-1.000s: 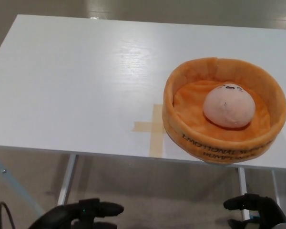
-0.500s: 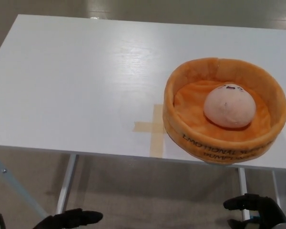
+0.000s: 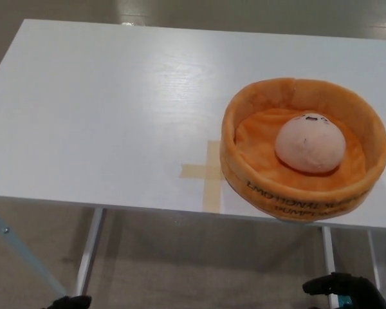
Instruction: Use the left hand to pick up the pink round toy on the left and place it inside the orange plate on the desk.
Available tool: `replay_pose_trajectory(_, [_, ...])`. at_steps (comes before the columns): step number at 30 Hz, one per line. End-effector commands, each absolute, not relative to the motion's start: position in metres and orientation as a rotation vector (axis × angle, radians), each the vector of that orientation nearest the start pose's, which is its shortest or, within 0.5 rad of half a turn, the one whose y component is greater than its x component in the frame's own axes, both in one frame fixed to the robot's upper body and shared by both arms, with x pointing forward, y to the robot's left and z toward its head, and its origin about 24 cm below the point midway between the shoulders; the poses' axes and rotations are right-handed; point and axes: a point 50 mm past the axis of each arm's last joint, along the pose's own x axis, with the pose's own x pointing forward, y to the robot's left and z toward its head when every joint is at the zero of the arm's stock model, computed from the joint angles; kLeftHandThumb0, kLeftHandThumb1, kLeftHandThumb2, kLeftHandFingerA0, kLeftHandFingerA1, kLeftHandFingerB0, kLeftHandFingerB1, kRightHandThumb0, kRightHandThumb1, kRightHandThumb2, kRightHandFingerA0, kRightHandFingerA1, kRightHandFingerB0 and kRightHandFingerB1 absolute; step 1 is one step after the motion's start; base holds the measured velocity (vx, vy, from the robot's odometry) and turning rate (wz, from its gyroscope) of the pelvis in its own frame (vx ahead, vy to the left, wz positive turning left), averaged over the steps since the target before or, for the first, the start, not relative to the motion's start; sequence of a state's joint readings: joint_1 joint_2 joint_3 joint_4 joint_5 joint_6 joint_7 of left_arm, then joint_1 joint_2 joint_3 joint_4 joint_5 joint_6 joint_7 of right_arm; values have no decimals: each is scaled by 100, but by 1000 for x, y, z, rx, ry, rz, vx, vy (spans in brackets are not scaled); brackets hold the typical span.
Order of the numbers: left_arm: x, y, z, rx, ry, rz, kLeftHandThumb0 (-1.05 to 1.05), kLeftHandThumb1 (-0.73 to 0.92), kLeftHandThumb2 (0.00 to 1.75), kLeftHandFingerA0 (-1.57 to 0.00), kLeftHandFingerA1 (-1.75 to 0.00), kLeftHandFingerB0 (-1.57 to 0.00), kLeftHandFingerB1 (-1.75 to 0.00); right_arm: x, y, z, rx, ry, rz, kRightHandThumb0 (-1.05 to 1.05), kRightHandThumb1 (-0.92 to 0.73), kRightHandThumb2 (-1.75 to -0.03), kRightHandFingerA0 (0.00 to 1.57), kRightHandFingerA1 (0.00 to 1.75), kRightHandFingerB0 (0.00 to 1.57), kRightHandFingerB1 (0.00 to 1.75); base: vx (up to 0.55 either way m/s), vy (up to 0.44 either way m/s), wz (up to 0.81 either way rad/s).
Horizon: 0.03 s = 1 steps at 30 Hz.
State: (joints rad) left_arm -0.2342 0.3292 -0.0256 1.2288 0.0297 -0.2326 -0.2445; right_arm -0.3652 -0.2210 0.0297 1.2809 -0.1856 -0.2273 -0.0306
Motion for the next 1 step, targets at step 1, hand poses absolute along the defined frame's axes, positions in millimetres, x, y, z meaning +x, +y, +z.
replay_pose_trajectory(1, [196,252,-115,348,848,-44,-47,51,57,-23,-36,-17,-28,237,-216,-99,-408,682,30,-14,-56,-60,66,90,63,77,0,0,0])
